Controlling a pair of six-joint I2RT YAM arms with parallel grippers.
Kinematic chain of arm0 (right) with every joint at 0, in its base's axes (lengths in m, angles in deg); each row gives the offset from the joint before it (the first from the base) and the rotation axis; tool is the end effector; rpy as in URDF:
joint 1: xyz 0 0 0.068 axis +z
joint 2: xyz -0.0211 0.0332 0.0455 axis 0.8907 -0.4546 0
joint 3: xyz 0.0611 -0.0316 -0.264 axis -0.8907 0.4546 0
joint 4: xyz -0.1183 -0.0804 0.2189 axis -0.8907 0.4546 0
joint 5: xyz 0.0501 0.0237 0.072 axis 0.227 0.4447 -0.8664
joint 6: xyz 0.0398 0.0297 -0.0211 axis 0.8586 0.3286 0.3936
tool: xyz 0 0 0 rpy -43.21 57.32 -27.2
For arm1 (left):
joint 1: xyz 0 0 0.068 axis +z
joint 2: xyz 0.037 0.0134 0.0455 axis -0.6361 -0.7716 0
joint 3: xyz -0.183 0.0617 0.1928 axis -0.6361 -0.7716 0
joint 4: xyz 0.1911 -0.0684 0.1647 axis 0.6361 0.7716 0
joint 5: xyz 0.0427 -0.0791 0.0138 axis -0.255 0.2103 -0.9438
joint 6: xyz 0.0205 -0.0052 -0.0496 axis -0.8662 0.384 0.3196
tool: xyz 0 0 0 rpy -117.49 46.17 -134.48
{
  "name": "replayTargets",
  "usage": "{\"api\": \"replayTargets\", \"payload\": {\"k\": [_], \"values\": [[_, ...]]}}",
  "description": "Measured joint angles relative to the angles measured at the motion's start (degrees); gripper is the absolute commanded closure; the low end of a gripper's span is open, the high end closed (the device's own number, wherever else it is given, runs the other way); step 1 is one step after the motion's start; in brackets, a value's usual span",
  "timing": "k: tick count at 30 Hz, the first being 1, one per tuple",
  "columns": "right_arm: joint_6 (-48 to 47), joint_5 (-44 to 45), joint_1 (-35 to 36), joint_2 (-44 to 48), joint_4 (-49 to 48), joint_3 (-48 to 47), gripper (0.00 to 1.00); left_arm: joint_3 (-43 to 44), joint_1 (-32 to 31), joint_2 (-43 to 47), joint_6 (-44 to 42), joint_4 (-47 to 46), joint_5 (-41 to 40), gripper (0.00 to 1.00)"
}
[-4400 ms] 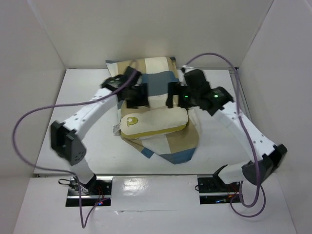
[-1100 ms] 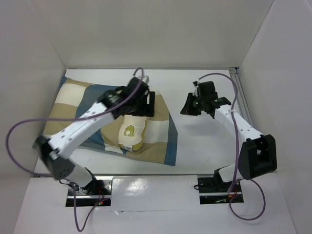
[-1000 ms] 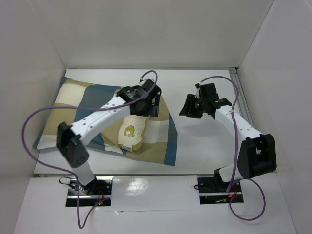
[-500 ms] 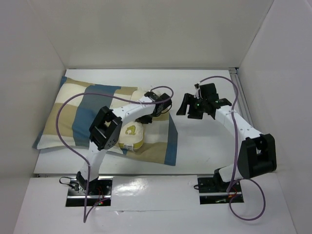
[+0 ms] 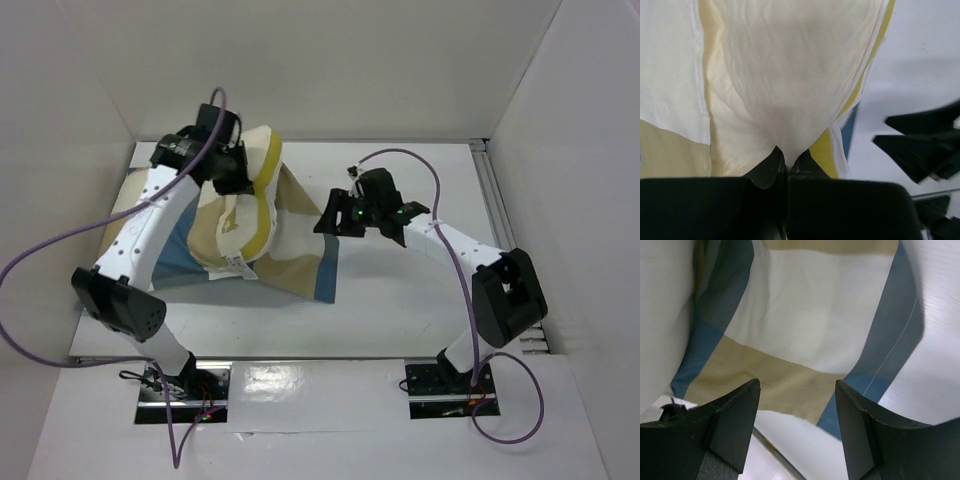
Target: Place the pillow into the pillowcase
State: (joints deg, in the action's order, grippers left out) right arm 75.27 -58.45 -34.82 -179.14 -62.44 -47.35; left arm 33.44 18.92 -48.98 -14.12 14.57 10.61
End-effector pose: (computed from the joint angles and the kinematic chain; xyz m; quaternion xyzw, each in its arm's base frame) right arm 0.2993 0.1742 0.2569 -0.0457 0.8918 0.3498 0.2833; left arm 0.3252 -0.1194 0.4006 -0.1008 0.9320 -0.1214 0.3264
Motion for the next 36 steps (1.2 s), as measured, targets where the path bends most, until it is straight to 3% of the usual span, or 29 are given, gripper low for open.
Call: {"api": "replayTargets", "payload": {"k": [9, 16, 18, 23, 25, 26, 28, 30, 36], "values": [[6.8, -0.3, 8.4, -12.2, -16.9, -8.2, 0.31, -3.4, 5.9, 2.6, -1.7, -2.2, 15.9, 1.0], [11.9, 0.5, 11.6, -22.7, -24.3, -13.2, 0.38, -3.5, 10.0, 2.4, -2.7, -3.4, 22.8, 1.0], [13.1, 0.8, 11.6, -25.6, -25.9, -14.4, 0.32, -3.5, 11.3, 2.5, -2.7, -3.8, 24.6, 1.0], [13.9, 3.3, 12.0, -33.4, -26.1, -22.4, 0.31, -3.5, 13.0, 3.1, -2.6, -3.9, 28.2, 1.0], [13.8, 4.9, 12.2, -36.0, -25.9, -26.1, 0.43, -3.5, 13.6, 3.2, -2.6, -4.0, 29.6, 1.0], [13.8, 5.7, 12.3, -37.2, -25.5, -27.7, 0.72, -3.5, 13.9, 3.4, -2.5, -4.0, 30.1, 1.0], [14.2, 7.0, 12.6, -38.9, -25.2, -29.9, 0.93, -3.5, 14.4, 3.6, -2.5, -4.0, 31.1, 1.0], [14.5, 7.7, 12.8, -39.2, -24.5, -29.8, 1.0, -3.5, 15.0, 4.1, -2.5, -4.2, 31.6, 1.0], [14.6, 9.0, 11.4, -32.9, -24.8, -19.0, 1.0, -7.9, 17.5, 6.6, -2.3, -6.0, 34.3, 1.0]]}}
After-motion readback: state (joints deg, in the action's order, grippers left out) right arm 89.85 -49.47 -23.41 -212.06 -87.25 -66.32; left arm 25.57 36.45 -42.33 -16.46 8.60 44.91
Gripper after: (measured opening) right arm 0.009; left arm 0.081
